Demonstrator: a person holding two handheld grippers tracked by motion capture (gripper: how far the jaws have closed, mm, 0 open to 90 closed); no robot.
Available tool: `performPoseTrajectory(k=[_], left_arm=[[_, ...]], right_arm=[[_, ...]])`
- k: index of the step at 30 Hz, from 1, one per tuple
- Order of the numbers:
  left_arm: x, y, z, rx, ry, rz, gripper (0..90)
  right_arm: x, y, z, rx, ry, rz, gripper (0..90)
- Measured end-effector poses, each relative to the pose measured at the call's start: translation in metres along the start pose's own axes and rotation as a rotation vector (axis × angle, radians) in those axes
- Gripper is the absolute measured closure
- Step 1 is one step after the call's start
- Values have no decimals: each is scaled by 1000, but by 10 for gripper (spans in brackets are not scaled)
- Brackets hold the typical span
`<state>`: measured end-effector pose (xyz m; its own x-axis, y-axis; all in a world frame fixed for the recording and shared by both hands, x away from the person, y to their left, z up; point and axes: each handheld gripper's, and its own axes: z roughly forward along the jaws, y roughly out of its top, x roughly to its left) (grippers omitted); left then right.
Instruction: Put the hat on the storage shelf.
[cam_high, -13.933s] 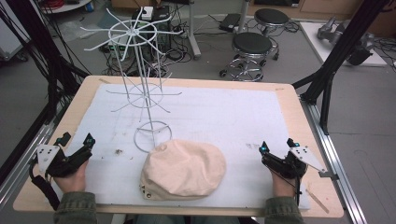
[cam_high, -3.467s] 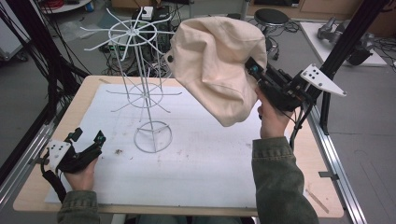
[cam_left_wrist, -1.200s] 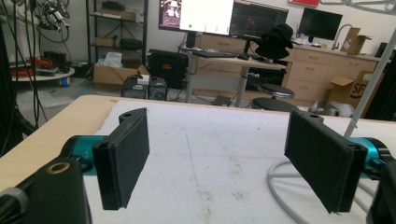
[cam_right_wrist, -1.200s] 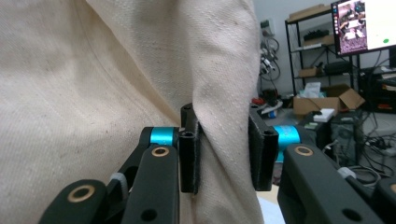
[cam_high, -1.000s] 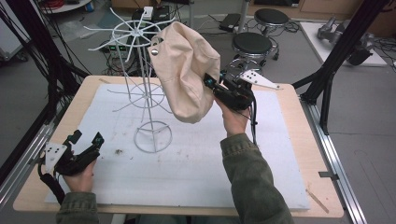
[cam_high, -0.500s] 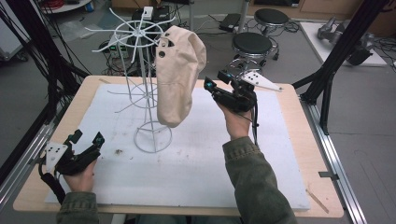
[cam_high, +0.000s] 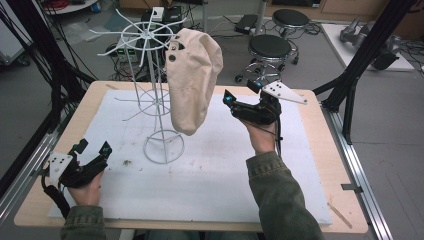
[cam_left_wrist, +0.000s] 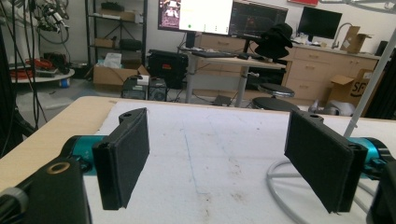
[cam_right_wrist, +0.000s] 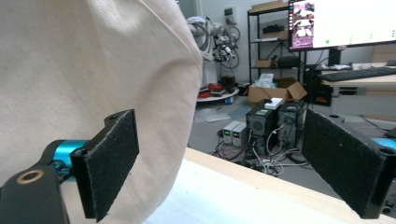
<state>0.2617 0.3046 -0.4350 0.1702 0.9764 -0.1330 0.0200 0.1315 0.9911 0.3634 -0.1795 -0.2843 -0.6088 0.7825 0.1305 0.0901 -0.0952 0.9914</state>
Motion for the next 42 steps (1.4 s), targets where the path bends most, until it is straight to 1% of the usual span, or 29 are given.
performPoseTrajectory(k=[3, 5, 6, 8, 10, 15, 18, 19, 23, 25, 26, 27, 28, 32, 33, 36, 39, 41, 42], left_arm=[[0, 0, 0, -1, 1, 2, 223], [0, 0, 0, -3, 2, 1, 224], [0, 0, 0, -2, 2, 5, 223], [-2, 1, 0, -2, -1, 3, 223], [-3, 1, 0, 0, -4, 9, 223], [-6, 1, 0, -4, -5, 16, 223], [-6, 2, -1, -5, -4, 16, 223], [-6, 2, -1, -6, -4, 16, 223], [-6, 2, -1, -8, 1, 13, 223], [-5, 3, -2, -12, 2, 9, 223], [-5, 3, -2, -12, 2, 9, 223], [-5, 3, -2, -12, 4, 9, 223], [-4, 3, -2, -14, 5, 9, 223], [-3, 3, -4, -12, 12, 7, 223], [-3, 3, -4, -17, 13, 2, 223], [-2, 3, -4, -16, 16, 2, 223], [-2, 3, -4, -13, 21, 2, 223], [-2, 3, -4, -14, 30, 11, 220], [-2, 3, -4, -15, 30, 14, 220]], right_arm=[[-3, -3, -7, -12, -29, 14, 109], [-5, -4, -13, 8, -65, 24, 109], [-6, -5, -16, 12, -79, 38, 109], [-6, -7, -23, -1, -90, 45, 109], [-6, -8, -31, -9, -118, 26, 109], [-9, -11, -54, -47, -157, -3, 109], [-11, -16, -70, -67, -196, -18, 109], [-13, -18, -77, -72, -216, -25, 110], [-17, -25, -95, -82, -267, -24, 110], [-18, -28, -103, -93, -277, -25, 109], [-17, -28, -107, -89, -288, -22, 109], [-18, -29, -110, -99, -298, -36, 110], [-18, -30, -114, -110, -305, -36, 110], [-18, -37, -125, -110, -321, -38, 109], [-18, -40, -128, -106, -324, -40, 109], [-19, -47, -135, -101, -341, -51, 109], [-23, -55, -142, -95, -363, -44, 110], [-26, -59, -144, -80, -348, -31, 110], [-27, -62, -145, -70, -351, -29, 110]])
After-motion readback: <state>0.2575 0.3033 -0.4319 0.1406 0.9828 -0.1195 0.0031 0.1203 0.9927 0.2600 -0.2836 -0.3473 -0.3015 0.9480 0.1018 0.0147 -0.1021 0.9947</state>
